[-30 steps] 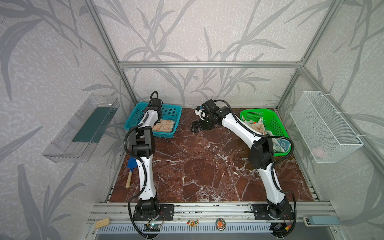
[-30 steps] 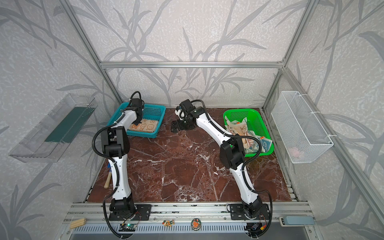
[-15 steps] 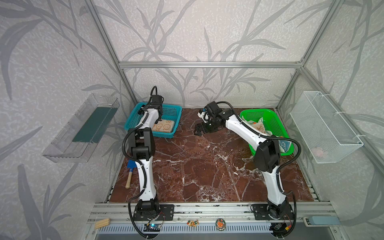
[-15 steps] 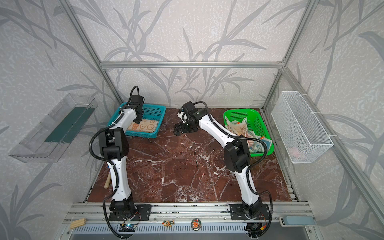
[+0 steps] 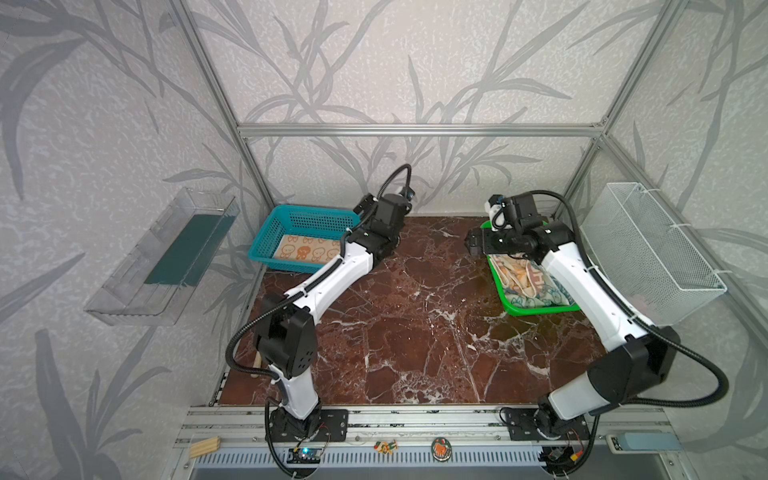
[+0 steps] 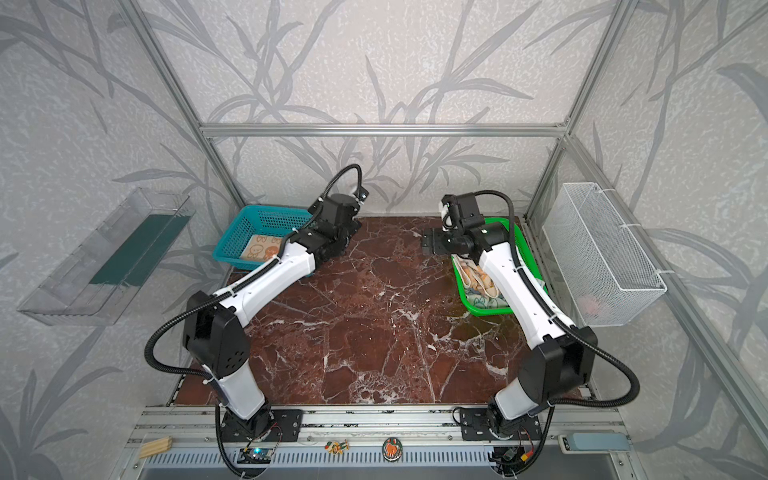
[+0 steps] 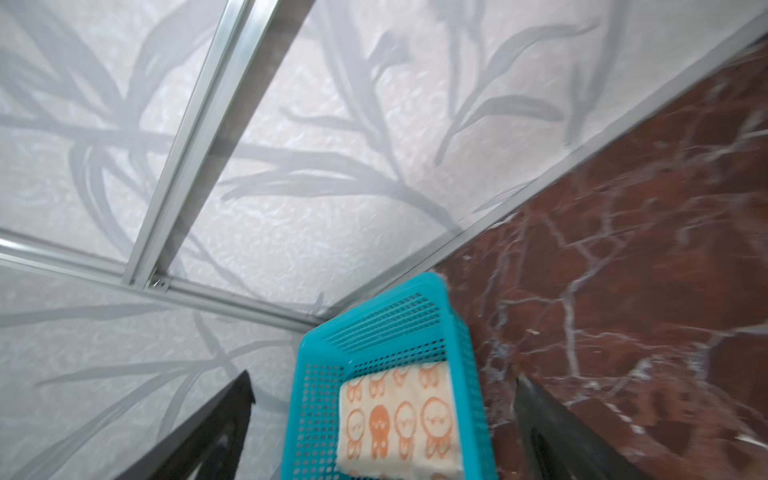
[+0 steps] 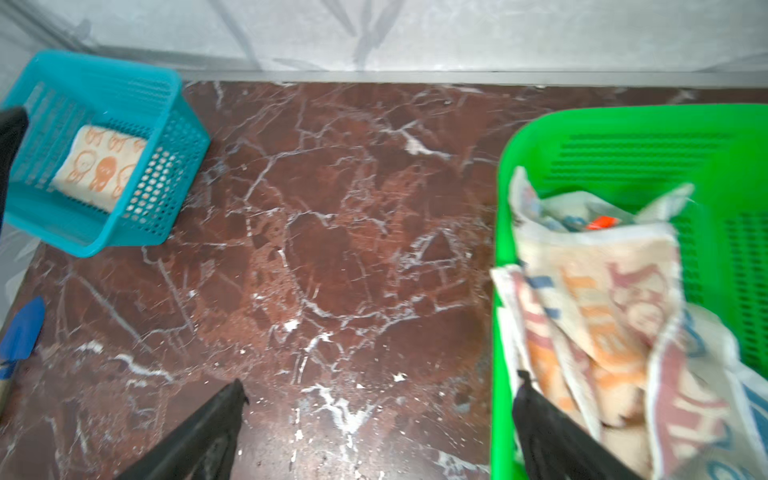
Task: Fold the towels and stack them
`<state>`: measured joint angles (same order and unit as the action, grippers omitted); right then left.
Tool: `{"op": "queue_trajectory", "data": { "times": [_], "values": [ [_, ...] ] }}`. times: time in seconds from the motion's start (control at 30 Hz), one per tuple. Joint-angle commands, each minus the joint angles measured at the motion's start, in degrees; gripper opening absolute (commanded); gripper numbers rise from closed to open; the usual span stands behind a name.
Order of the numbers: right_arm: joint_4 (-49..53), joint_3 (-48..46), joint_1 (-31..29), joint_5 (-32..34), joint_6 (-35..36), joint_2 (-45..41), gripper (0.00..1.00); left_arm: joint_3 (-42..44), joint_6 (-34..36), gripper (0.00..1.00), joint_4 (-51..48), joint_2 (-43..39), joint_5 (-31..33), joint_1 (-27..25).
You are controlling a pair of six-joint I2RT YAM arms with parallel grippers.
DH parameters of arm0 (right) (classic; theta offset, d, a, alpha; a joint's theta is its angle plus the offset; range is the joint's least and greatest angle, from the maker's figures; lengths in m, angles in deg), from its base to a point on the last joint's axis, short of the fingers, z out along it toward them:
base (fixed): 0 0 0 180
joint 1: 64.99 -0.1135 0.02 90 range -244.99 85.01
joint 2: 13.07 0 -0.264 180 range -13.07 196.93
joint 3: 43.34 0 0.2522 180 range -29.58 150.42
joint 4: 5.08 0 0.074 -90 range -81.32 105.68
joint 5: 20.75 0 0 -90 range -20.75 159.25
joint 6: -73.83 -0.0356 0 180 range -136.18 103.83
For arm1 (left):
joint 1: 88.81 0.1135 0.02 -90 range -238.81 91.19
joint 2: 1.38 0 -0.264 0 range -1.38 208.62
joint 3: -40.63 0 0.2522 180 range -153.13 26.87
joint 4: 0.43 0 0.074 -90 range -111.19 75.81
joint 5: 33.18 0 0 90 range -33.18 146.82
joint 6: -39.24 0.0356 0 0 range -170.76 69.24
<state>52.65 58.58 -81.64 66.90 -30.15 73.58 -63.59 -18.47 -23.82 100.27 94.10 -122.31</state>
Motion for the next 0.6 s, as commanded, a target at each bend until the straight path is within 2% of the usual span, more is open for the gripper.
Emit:
{"op": "queue_trajectory", "data": {
  "times": [0.0,0.2,0.27,0.43,0.57],
  "values": [
    [-0.76,-6.33,4.12,5.61,-1.8,-3.44,0.99,2.41,-2.32,0.99,4.1,-2.04,-0.83,-4.46],
    [-6.88,-19.62,11.3,13.62,-6.02,-7.86,0.99,3.11,-9.89,0.99,5.3,0.66,-3.26,-13.99],
    [-8.32,-22.07,13.24,13.82,-7.04,-7.15,0.99,2.93,-11.8,0.99,6.46,2.31,-2.57,-15.83],
    [-11.01,-24.27,14.36,18.61,-7.41,-3.59,1.0,4.16,-15.55,0.99,8.13,3.22,-5.4,-19.33],
    [-11.45,-22.88,14.45,23.99,-6.93,0.72,0.92,5.86,-19.08,0.99,8.22,3.51,-8.22,-20.59]
  ]
}}
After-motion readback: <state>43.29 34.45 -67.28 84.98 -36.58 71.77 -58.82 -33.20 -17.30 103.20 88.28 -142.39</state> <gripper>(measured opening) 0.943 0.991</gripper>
